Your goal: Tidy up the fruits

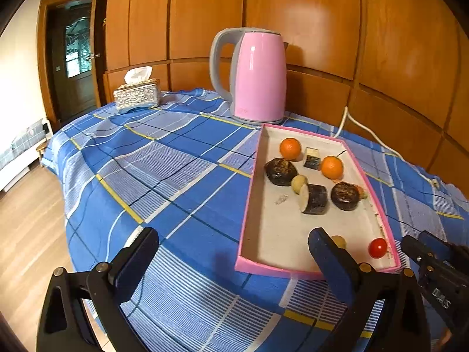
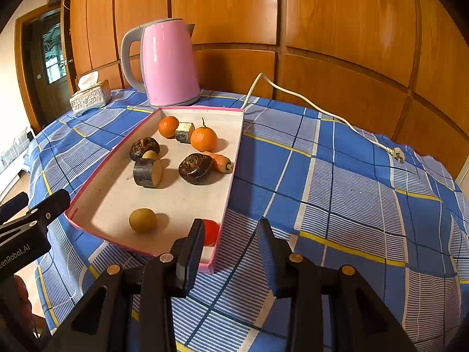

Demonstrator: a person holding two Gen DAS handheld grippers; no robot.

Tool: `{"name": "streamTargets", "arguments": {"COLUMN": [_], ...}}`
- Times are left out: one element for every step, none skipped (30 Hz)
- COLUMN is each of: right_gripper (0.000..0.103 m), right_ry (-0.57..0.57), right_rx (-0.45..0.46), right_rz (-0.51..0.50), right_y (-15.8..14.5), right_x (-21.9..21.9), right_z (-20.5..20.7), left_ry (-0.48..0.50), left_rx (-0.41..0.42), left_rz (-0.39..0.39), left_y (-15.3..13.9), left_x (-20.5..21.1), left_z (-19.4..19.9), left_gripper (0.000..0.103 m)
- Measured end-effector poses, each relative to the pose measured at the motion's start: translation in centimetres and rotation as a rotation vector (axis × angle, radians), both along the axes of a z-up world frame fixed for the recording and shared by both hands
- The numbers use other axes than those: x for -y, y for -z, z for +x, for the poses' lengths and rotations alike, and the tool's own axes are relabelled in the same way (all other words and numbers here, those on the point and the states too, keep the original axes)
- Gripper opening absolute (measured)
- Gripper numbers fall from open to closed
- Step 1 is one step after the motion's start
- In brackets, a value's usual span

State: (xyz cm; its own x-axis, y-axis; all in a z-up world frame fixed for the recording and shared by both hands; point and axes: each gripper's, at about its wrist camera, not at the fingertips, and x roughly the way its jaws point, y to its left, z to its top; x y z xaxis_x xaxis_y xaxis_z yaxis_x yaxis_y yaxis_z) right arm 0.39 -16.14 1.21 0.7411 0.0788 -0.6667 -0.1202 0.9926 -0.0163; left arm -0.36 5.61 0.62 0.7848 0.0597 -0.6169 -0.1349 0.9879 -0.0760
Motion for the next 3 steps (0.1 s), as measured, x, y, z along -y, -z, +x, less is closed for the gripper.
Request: {"name": "streamTargets", "arguments": {"right_gripper": [0.037, 0.037, 0.037], "right_ry": [0.000, 0.000, 0.001], "right_rx": [0.000, 0.000, 0.002], "right_rz": [0.000, 0.000, 0.000], "right_y": [0.01, -0.02, -0.01], "right_x": [0.00, 0.00, 0.04], "right_z": [-0.02, 0.01, -0.04], "left_ry": [0.001, 0.001, 0.001], "left_rx": [0.005, 0.007, 0.007], "left_rz": [-0.006, -0.007, -0.004], "left_y": [-0.03, -0.07, -0.11], "left_x": [-0.05, -0.06, -0.02], "left_z": [-0.06, -0.08, -0.07], "left_gripper": [0.103, 0.103, 0.103]}}
